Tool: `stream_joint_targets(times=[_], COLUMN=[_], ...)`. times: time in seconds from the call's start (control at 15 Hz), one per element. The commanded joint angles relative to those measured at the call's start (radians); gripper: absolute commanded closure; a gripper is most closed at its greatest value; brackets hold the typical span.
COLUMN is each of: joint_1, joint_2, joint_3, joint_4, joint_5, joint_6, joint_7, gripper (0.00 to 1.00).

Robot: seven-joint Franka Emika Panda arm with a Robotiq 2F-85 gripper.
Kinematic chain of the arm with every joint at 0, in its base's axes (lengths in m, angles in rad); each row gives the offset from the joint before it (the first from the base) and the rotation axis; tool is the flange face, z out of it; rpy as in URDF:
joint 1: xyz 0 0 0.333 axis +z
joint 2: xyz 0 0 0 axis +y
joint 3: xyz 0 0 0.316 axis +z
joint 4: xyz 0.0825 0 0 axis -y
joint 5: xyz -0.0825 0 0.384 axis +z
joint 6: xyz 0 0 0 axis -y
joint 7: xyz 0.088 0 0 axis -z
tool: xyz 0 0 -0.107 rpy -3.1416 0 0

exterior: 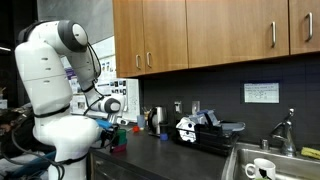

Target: Push the red bowl away from you

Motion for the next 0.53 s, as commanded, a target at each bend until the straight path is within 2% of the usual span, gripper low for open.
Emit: stream_joint_targets(times=[0.0,0.47], joint_1=[-0.01,-0.064], joint_2=[0.054,0.159], joint_3=[-0.029,-0.075], joint_4=[0.031,0.188], joint_5=[-0.024,-0.17], joint_6=[0.019,-0.014], joint_7=[-0.046,-0.115], gripper=[0.0,0.0])
